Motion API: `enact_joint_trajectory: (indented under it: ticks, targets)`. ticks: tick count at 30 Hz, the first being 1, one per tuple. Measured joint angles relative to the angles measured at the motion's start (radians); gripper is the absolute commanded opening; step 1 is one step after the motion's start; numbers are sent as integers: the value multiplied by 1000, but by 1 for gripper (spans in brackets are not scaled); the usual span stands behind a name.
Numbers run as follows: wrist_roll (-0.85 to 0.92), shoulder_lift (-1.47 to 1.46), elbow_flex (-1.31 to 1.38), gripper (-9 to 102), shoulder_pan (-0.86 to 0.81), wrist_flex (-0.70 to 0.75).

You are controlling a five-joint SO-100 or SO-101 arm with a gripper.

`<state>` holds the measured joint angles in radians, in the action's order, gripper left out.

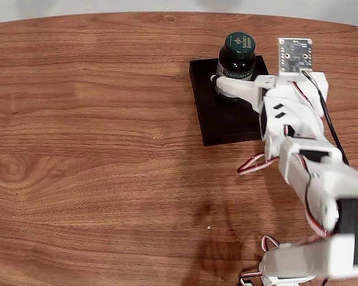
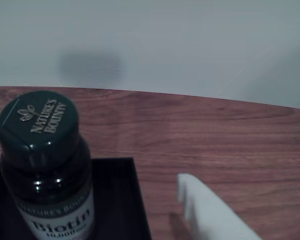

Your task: Pick up the pill bottle and place it in the black box.

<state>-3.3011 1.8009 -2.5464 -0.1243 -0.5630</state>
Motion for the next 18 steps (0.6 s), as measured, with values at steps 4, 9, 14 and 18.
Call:
enact_joint_trajectory:
  ticks: [4,9,14,18]
  targets:
    - [0,152,-109,60,-37,48]
    - [3,325,-199,60,-71,170]
    - [34,469,-233,60,-66,337]
    - [37,560,-311,60,-64,364]
